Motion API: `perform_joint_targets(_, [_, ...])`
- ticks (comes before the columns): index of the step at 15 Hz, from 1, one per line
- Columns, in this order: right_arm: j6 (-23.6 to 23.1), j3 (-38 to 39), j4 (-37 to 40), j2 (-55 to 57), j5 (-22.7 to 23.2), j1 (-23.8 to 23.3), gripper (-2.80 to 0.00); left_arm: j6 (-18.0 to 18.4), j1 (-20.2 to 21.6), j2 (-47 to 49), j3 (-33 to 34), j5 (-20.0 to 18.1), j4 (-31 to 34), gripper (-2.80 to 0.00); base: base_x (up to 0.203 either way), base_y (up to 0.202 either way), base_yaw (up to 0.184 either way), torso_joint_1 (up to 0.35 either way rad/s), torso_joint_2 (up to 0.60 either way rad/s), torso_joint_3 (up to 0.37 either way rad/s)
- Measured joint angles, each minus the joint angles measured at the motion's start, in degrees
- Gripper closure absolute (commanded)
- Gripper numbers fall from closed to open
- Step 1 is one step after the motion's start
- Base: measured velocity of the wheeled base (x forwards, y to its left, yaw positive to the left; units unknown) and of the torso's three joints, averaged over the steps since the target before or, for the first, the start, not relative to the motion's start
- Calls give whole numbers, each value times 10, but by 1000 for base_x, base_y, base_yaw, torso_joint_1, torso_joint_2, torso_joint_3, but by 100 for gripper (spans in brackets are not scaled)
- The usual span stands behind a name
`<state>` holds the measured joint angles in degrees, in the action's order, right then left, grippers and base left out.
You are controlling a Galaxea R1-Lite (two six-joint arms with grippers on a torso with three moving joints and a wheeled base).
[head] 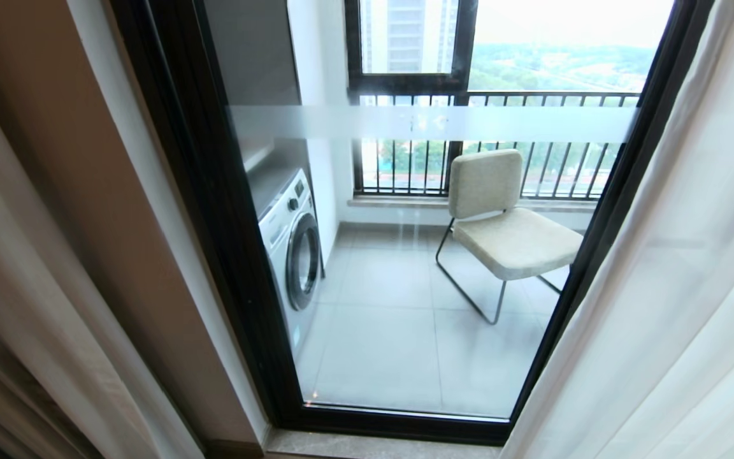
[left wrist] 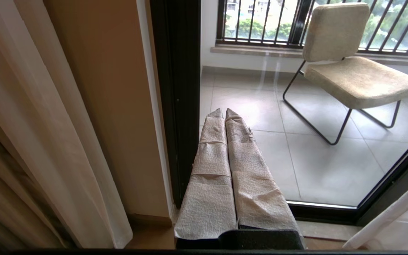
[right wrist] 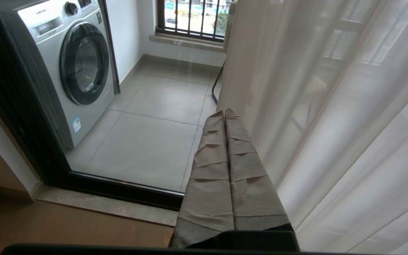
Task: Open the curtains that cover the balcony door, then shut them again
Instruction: Close the inner curtains on both sides
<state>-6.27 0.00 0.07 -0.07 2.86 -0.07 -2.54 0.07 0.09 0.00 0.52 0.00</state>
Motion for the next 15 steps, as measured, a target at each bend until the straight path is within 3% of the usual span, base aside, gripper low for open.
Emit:
perform_joint_targets(7, [0,0,1,0,0,0,0,0,0,0,0,1,2,0,175,0,0,7,3,2])
perform_joint_targets(15, [0,0,0,0,0,0,0,0,0,0,0,0,0,0,0,0,0,-5,0,2])
